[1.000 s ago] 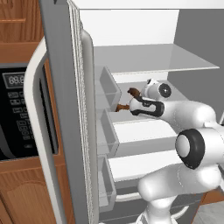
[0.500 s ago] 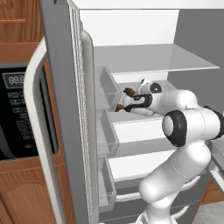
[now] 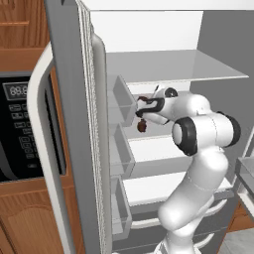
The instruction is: Place the chicken drumstick on the counter behind the older chicken drumstick on the same shelf of the fridge to maintain FIFO order. Close the fridge door when finished.
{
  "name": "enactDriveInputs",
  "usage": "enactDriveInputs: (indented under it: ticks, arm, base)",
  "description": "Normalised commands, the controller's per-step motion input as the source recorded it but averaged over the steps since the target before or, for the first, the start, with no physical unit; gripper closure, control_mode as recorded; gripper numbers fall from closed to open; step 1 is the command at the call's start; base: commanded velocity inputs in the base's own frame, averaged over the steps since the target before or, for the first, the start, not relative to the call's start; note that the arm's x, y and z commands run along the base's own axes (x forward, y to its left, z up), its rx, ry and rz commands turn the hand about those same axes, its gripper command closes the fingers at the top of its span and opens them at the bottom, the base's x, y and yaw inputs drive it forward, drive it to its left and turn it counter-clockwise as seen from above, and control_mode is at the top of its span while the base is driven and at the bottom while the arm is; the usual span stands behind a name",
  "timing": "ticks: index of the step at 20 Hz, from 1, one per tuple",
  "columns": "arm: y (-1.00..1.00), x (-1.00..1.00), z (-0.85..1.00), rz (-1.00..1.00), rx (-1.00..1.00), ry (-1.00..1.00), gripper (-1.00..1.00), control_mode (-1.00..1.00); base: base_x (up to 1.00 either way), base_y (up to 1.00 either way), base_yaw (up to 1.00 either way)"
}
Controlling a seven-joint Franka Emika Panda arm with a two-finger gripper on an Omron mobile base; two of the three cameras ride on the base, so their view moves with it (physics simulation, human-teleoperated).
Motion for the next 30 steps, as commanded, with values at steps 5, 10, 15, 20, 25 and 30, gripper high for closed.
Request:
enactDriveInputs:
  ticks: [5,10,15,20,25,30]
  arm:
    - [0.04,0.04,-0.41,0.06,-0.05,0.0,-1.0,-1.0]
    - [0.01,0.0,-0.13,0.07,-0.01,-0.07,-1.0,-1.0]
    - [0.0,-0.29,-0.02,0.04,0.0,-0.02,-1.0,-1.0]
    - [-0.03,-0.62,0.12,0.0,0.0,-0.02,-1.0,-1.0]
    - [-0.01,-0.47,0.43,0.0,0.0,-0.01,-1.0,-1.0]
    - [0.0,-0.46,0.77,-0.06,0.0,0.0,-1.0,-1.0]
  base:
    - [0.0,0.0,0.0]
    - [0.0,0.0,0.0]
    - [0.0,0.0,0.0]
    - [0.0,0.0,0.0]
    - [0.0,0.0,0.0]
    - [0.0,0.0,0.0]
